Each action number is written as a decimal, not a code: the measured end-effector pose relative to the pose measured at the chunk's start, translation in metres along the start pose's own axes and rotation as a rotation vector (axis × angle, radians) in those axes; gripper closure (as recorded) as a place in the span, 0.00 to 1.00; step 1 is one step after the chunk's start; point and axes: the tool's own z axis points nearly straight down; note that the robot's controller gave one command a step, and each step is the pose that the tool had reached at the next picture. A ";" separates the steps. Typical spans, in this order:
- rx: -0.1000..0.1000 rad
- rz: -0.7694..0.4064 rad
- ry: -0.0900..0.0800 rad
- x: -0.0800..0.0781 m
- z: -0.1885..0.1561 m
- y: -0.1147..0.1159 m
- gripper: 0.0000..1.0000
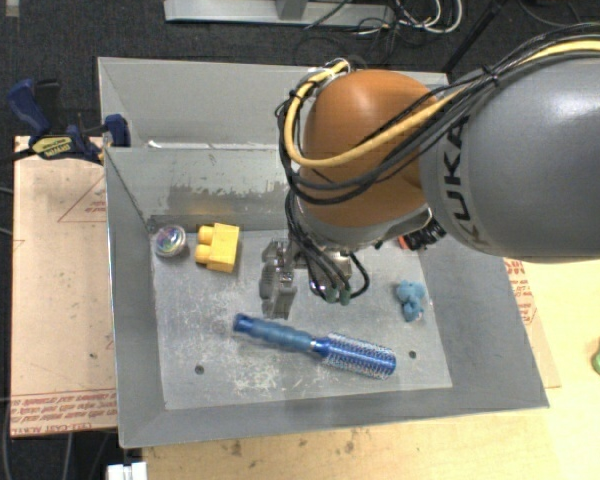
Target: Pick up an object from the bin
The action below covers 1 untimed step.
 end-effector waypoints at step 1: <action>0.003 0.000 0.007 0.001 0.004 -0.001 0.00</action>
Offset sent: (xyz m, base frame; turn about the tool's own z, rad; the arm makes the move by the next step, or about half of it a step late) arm 0.0000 0.0000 0.0000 0.0000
